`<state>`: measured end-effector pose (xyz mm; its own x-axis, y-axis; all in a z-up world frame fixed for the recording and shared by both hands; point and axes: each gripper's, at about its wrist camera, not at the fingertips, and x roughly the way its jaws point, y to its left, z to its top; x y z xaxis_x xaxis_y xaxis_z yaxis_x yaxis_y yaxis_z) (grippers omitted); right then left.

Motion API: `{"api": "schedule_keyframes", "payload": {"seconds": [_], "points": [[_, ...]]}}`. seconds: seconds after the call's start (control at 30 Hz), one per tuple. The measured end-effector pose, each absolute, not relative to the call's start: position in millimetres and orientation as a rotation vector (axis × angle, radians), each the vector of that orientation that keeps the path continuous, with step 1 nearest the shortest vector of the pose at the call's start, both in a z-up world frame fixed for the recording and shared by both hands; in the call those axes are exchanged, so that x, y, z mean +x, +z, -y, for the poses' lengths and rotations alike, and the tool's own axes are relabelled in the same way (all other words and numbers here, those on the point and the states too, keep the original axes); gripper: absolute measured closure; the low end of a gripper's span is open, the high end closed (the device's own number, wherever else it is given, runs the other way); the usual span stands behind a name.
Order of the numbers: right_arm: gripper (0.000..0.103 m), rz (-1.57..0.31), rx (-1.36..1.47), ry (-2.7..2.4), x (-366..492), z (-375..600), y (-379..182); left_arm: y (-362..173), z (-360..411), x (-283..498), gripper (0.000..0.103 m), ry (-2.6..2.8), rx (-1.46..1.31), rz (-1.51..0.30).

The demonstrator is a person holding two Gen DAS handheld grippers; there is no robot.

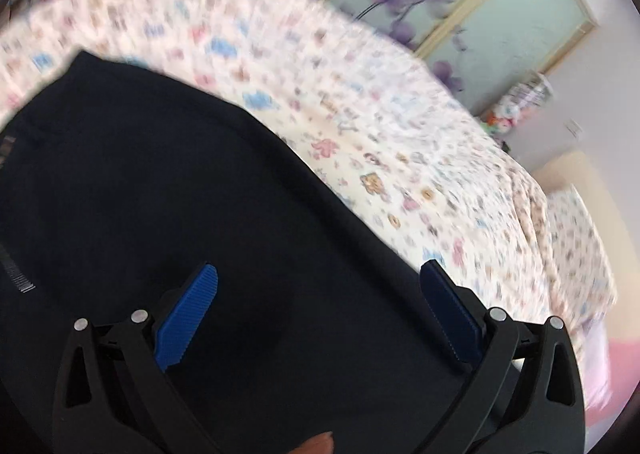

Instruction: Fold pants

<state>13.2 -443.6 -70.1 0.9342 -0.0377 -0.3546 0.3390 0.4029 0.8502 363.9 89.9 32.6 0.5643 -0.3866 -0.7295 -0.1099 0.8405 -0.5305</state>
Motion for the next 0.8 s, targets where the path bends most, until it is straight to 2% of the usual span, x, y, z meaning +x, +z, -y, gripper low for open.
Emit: {"api": "schedule_keyframes", "payload": {"seconds": [0.17, 0.33, 0.4, 0.47, 0.53, 0.6, 0.63, 0.8], "points": [[0.082, -0.297, 1.122, -0.22, 11, 443, -72, -1, -80, 422, 0.002, -0.091, -0.73, -1.037], [0.082, -0.294, 1.122, -0.202, 14, 443, -72, -21, -69, 441, 0.008, 0.043, -0.684, -1.059], [0.081, -0.291, 1.124, -0.197, 14, 444, -73, -23, -68, 443, 0.022, 0.076, -0.661, -1.044], [0.081, -0.29, 1.124, -0.197, 14, 444, -73, -25, -71, 448, 0.029, 0.108, -0.668, -1.014], [0.081, -0.29, 1.124, -0.198, 14, 444, -73, -26, -78, 447, 0.041, 0.095, -0.694, -0.968], [0.081, -0.287, 1.12, -0.197, 14, 445, -73, -28, -84, 444, 0.085, 0.087, -0.704, -0.959], [0.081, -0.287, 1.117, -0.198, 14, 445, -73, -31, -86, 443, 0.094, 0.044, -0.72, -0.961], [0.081, -0.285, 1.112, -0.199, 12, 444, -72, -28, -90, 431, 0.1, 0.031, -0.742, -0.924]]}}
